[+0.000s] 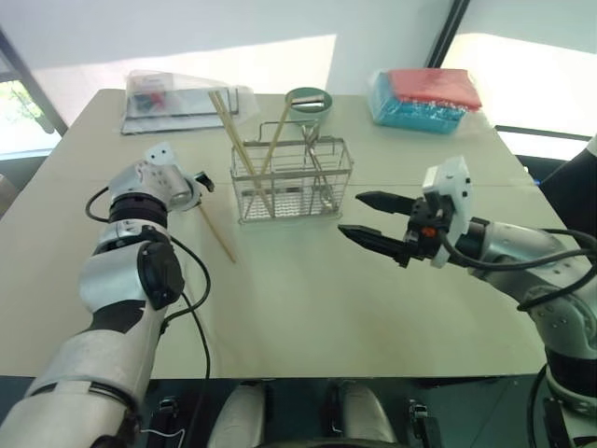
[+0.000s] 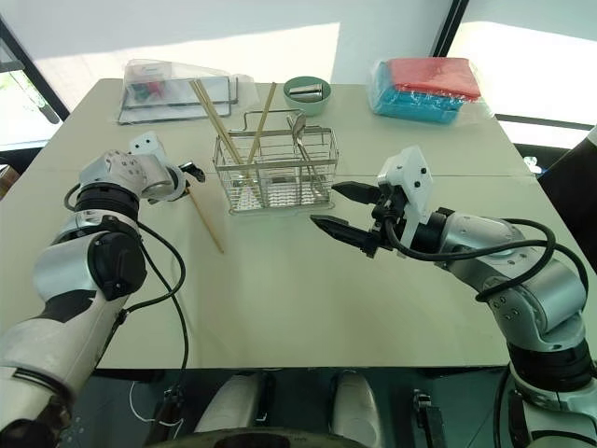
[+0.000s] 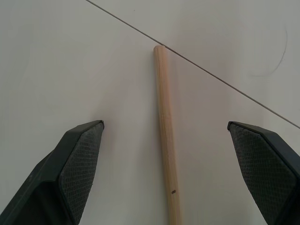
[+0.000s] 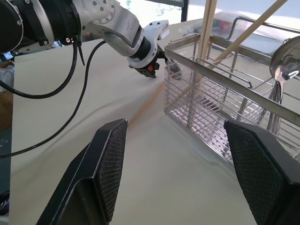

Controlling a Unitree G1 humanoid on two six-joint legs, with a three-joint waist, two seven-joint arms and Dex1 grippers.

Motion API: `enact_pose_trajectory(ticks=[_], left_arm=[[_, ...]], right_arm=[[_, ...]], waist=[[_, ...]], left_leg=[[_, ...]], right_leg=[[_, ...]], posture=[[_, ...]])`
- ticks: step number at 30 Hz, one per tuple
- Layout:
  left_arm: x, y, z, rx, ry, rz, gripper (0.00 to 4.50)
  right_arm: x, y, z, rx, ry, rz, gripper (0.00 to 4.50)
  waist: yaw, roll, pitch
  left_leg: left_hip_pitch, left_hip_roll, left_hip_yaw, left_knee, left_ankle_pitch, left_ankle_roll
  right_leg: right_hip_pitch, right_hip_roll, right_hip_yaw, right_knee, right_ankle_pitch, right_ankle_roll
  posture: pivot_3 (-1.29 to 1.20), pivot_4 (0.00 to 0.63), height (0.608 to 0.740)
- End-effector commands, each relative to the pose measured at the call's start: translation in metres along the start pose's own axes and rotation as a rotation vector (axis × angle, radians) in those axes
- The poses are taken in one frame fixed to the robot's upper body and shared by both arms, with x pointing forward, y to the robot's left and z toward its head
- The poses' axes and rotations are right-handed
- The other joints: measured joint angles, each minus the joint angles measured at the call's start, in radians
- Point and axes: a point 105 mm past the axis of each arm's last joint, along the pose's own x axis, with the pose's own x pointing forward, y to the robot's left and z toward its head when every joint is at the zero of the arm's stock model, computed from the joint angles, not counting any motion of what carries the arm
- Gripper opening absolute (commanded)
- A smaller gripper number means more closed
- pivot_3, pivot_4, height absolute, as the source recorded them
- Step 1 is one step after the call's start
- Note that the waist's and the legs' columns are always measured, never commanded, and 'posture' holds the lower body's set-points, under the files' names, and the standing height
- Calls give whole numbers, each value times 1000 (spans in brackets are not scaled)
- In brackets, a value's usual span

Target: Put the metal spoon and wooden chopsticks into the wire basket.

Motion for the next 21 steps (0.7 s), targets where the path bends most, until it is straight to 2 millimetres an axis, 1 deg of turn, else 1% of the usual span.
enact_pose_trajectory(ticks=[1,2,5,7,9,10,11,12,15,17,20,21], left_arm=[[2,-10,-5,7,9,-15,4467],[3,-10,-7,7,15,-13,4467],[5,-7,-10,28,19,6,3636],[5,-6,-9,39,13,15,2764],[5,-6,-8,38,10,17,1665],[4,-6,-8,35,11,17,1296],[4,-6,-8,33,11,17,673],[4,-5,-8,33,11,22,311],[4,-2,-7,28,9,28,311],[4,1,-2,26,-9,28,311],[0,6,13,24,-71,29,311],[-3,7,22,14,-105,24,311]], right_arm=[[-5,2,11,-52,-34,-8,3397],[-5,2,11,-52,-34,-9,3397],[-4,2,10,-48,-39,-12,3397],[-4,3,9,-44,-44,-13,3397],[-4,4,9,-41,-47,-13,3397],[-5,4,8,-41,-47,-13,3397],[-5,4,8,-41,-47,-13,3397],[-5,4,8,-42,-46,-12,3397],[-5,4,8,-43,-44,-10,3397],[-5,4,8,-44,-44,-10,3397],[-6,3,8,-42,-43,-11,3397],[-6,3,8,-40,-41,-8,3397]], waist=[[1,0,0],[1,1,0],[2,2,-1],[5,2,-1],[12,2,-1],[17,2,-1],[22,2,-1],[25,2,-1],[24,2,-1],[23,2,-1],[22,2,-1],[22,2,-1]], left_leg=[[0,0,0,0,0,0],[0,0,0,0,0,0],[1,0,0,0,0,0],[1,0,0,0,0,0],[1,0,0,0,0,0],[1,0,0,0,0,0],[1,0,0,0,0,0],[1,0,0,0,0,0],[0,-1,0,0,0,0],[0,-1,0,0,0,1],[0,-1,0,0,0,1],[0,0,0,0,0,1]], right_leg=[[0,0,0,0,0,0],[0,0,0,0,0,0],[1,0,0,0,0,0],[1,0,-1,0,0,0],[1,0,0,0,0,0],[1,0,-1,0,0,0],[1,0,-1,0,0,0],[1,0,-1,0,0,0],[1,-1,-1,0,0,0],[1,-1,-1,0,0,0],[1,0,-1,0,0,0],[1,0,-1,0,0,0]], posture=[[0,150,667],[0,150,667],[0,150,667],[0,150,667],[0,150,667],[0,150,667],[0,150,667],[0,150,667],[0,150,667],[0,150,667],[0,150,667],[0,150,667]])
